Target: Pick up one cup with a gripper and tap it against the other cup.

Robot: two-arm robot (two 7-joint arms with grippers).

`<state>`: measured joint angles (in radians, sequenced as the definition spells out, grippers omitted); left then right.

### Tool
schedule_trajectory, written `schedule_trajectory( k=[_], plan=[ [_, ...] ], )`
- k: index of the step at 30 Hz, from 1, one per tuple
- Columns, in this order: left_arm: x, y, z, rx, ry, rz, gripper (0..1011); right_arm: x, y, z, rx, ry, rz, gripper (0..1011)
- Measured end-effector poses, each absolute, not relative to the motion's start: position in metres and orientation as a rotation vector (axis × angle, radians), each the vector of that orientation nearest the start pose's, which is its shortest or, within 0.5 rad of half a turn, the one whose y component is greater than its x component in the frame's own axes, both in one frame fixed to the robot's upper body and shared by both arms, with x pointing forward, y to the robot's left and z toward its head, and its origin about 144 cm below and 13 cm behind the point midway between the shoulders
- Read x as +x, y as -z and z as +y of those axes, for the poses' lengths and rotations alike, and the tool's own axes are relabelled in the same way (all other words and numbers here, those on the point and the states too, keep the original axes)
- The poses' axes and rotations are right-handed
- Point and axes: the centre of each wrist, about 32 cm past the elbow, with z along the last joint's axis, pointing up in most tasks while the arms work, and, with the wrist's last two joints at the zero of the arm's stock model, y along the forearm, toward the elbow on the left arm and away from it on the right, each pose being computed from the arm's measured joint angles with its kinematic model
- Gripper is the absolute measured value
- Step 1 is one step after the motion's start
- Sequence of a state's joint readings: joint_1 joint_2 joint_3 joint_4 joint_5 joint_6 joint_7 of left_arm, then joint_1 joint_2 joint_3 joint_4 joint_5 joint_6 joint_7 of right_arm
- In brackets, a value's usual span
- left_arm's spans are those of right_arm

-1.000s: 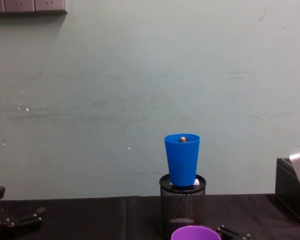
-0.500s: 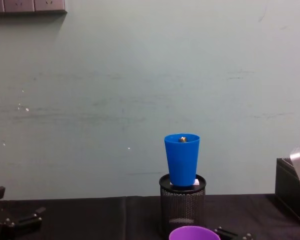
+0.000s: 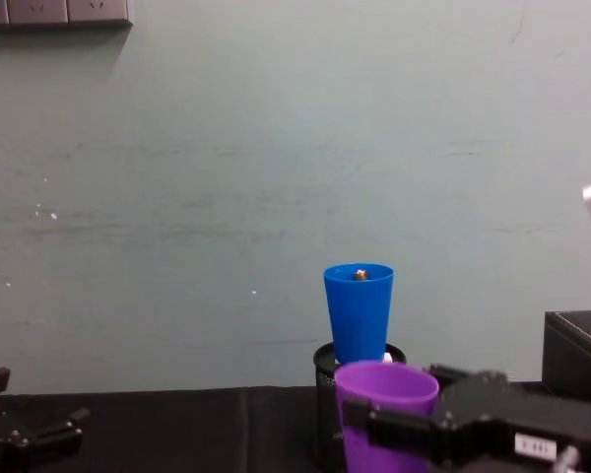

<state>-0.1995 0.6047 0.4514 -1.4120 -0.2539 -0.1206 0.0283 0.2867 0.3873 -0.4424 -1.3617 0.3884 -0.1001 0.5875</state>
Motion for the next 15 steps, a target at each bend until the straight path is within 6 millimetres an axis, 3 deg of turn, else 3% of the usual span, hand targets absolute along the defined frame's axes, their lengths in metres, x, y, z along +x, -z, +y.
schedule_trajectory(
  k=[7, 15],
  plan=[
    [0.489, -1.140, 0.310, 0.304, -1.248, -0.285, 1000, 0.522, -1.183, -0.240, -0.040, 0.629, -0.066, 739],
    [0.489, -1.140, 0.310, 0.304, -1.248, -0.285, 1000, 0.523, -1.201, -0.242, -0.043, 0.634, -0.077, 739]
  ],
)
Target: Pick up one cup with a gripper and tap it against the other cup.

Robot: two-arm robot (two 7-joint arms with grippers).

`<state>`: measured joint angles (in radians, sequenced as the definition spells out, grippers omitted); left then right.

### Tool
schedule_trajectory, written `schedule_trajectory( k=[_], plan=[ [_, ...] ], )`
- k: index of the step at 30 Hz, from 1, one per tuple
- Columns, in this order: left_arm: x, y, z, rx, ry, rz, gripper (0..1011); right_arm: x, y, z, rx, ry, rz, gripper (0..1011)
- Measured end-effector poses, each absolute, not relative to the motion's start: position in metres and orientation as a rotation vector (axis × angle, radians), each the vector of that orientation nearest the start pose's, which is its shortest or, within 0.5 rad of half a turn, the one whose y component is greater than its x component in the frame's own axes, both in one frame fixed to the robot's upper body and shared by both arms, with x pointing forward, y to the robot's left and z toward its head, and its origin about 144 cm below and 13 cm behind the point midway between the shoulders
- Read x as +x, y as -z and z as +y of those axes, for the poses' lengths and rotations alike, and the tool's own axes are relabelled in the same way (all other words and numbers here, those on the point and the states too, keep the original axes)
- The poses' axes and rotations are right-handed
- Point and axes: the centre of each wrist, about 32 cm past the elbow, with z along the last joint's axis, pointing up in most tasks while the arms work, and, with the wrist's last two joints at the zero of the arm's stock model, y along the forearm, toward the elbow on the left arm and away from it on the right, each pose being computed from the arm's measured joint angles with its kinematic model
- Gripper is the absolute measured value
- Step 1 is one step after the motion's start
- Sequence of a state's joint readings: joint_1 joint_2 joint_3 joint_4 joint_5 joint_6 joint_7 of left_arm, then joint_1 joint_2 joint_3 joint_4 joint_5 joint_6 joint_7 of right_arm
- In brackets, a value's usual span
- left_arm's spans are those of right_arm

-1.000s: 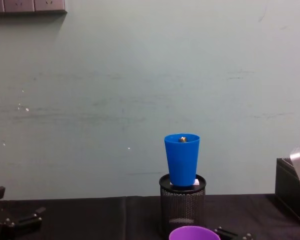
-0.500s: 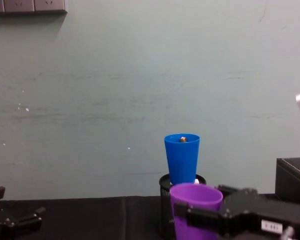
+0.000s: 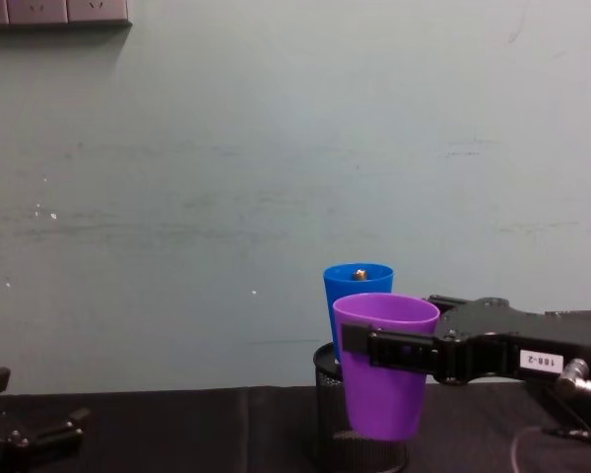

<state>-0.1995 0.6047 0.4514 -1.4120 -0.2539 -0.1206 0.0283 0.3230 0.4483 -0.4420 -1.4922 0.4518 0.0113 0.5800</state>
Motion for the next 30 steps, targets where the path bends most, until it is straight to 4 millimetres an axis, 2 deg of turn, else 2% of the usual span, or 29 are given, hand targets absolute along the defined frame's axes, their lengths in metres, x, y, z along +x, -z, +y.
schedule_trajectory(
  k=[11, 30],
  plan=[
    [0.4886, -1.1398, 0.3097, 0.304, -1.248, -0.285, 1000, 0.5246, -1.2097, -0.2408, -0.055, 0.634, -0.088, 739],
    [0.4886, -1.1398, 0.3097, 0.304, -1.248, -0.285, 1000, 0.5245, -1.2084, -0.2411, -0.053, 0.637, -0.086, 739]
  ],
)
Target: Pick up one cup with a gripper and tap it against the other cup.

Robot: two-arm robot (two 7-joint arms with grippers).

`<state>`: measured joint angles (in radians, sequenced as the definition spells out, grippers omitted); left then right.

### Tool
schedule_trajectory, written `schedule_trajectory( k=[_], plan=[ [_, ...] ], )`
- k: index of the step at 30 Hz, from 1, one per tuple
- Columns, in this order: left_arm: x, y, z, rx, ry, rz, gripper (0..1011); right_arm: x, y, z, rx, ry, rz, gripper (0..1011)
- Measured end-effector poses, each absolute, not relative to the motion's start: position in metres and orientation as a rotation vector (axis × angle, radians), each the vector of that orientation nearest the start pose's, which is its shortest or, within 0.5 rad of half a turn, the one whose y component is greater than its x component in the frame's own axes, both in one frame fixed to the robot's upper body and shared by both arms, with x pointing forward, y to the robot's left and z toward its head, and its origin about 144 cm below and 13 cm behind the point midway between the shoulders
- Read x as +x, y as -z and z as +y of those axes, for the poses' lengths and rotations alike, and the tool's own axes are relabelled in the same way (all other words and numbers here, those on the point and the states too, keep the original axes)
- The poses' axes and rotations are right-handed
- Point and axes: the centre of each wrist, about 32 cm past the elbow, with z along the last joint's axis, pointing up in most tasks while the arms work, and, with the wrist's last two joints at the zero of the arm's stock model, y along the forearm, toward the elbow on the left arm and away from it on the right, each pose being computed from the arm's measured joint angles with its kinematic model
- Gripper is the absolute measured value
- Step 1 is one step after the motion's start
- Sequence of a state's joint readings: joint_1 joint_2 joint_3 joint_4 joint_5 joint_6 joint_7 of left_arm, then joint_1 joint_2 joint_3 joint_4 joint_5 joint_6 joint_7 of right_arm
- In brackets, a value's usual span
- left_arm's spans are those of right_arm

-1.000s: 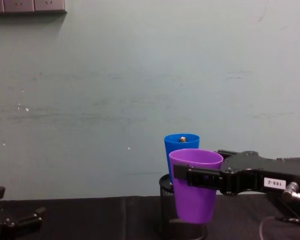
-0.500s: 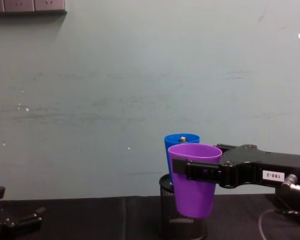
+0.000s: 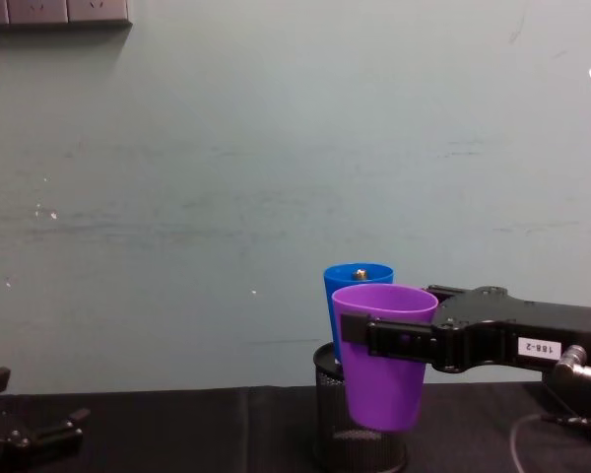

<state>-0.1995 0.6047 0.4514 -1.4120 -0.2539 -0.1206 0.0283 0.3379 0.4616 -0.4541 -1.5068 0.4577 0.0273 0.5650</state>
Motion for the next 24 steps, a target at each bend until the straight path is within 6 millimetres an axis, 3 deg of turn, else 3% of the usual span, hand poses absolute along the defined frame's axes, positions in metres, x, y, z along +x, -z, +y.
schedule_trajectory(
  k=[24],
  plan=[
    [0.4886, -1.1398, 0.3097, 0.304, -1.248, -0.285, 1000, 0.5243, -1.2078, -0.2411, -0.053, 0.637, -0.086, 739]
  ],
)
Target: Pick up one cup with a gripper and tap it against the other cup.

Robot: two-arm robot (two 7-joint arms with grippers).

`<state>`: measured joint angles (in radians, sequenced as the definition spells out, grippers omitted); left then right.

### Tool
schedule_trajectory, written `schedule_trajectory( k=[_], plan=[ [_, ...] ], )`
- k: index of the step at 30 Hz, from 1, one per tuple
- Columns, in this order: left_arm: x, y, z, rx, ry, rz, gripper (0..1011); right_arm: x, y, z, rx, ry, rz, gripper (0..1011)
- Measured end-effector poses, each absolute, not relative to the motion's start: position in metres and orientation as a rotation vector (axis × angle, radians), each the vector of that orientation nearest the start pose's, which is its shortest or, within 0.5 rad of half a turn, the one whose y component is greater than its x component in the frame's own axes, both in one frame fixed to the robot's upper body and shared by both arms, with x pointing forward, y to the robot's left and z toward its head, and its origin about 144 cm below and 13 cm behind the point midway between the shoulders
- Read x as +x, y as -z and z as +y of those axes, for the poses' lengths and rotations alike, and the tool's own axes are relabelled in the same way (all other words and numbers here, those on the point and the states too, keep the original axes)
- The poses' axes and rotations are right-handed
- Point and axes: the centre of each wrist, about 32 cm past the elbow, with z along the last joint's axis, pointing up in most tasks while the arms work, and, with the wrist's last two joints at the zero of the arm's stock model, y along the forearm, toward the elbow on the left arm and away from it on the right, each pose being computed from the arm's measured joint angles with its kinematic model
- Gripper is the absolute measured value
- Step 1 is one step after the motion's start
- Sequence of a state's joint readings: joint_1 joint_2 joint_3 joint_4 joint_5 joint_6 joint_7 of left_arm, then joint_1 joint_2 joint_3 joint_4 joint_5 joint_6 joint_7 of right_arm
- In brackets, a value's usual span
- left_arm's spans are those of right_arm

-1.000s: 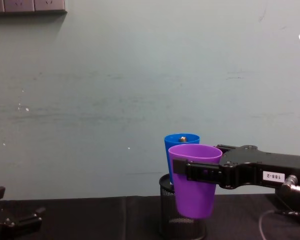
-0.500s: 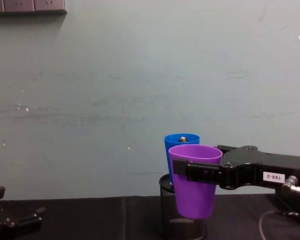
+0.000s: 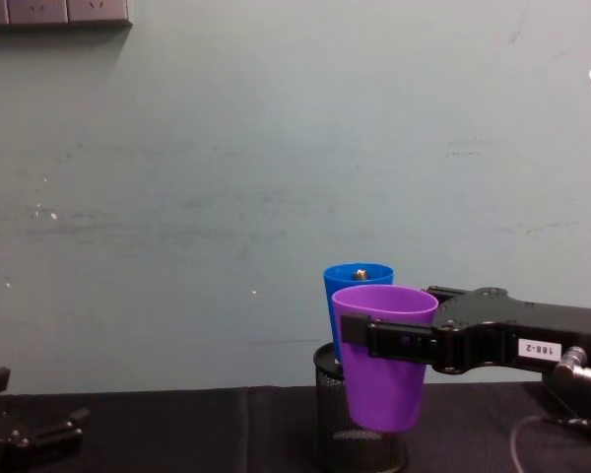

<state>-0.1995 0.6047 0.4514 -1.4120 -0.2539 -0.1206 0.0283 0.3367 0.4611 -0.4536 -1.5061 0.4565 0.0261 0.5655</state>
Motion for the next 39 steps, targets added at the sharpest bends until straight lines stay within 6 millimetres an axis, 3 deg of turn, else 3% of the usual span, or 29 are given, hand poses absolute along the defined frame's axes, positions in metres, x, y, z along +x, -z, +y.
schedule_trajectory(
  k=[39],
  plan=[
    [0.4886, -1.1398, 0.3096, 0.304, -1.248, -0.285, 1000, 0.5243, -1.2078, -0.2411, -0.053, 0.637, -0.086, 739]
  ],
)
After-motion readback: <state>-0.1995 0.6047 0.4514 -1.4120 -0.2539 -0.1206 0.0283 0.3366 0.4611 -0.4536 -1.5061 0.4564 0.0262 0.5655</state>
